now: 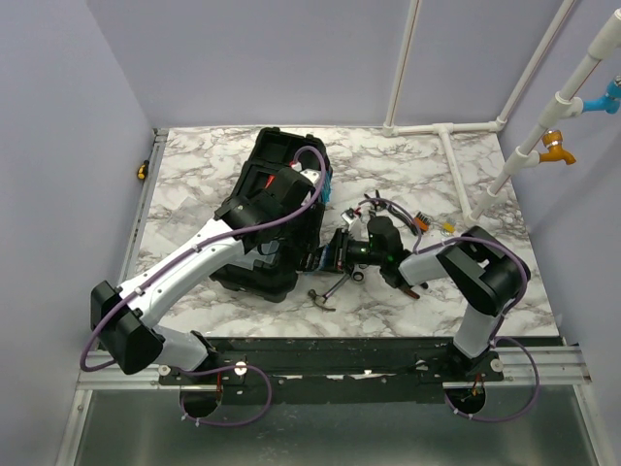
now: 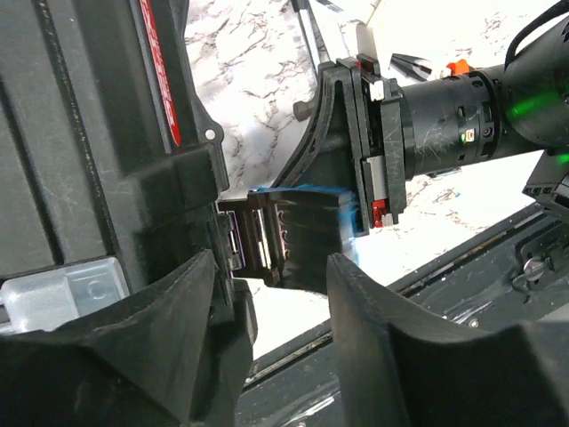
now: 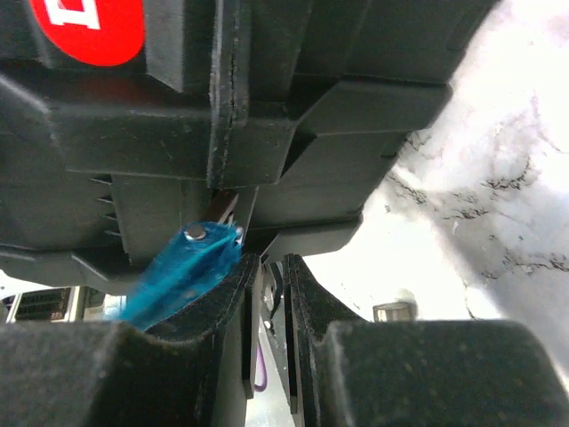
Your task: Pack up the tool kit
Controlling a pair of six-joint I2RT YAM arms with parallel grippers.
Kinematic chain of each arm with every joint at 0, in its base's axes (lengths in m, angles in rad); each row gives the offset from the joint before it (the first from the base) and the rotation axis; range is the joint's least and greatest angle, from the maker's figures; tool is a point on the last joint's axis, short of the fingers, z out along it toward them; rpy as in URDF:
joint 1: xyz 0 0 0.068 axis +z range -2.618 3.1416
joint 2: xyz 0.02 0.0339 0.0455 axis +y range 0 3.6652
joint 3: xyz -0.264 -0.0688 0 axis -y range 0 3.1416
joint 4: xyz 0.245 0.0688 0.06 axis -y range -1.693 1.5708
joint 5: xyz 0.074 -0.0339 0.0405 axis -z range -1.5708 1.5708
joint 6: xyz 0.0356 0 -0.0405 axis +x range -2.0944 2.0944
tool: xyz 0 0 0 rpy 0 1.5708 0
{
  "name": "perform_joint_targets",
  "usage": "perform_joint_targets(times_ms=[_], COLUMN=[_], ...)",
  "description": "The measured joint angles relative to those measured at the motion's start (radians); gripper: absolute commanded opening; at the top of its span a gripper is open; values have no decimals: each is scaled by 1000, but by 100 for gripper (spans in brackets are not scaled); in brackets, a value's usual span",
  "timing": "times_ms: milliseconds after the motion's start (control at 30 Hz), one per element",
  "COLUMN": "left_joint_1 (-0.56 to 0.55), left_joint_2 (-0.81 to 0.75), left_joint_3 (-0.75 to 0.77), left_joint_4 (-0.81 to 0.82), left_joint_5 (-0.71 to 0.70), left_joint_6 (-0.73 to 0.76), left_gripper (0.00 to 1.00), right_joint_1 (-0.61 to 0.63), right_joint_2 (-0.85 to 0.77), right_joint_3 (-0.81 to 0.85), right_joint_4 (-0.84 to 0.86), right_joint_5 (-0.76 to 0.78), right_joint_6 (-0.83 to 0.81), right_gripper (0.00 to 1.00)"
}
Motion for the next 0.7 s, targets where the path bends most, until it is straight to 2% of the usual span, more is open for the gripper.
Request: perform_joint_targets(times_ms=[500,700], left_joint_1=[-34,-6], left_joint_2=[-19,-102], left_joint_3=[42,54], left_joint_4=[-35,-84], left_joint_5=[-112,-183], left_joint_6=[20,42], left_gripper=[62,62], right_joint_1=[23,40], right_joint_2=[-70,-166], right_joint_3=[31,49], right_joint_4=[-126,-247], right_joint_5=[12,45], right_joint_6=[-27,-70], right_gripper=[18,15])
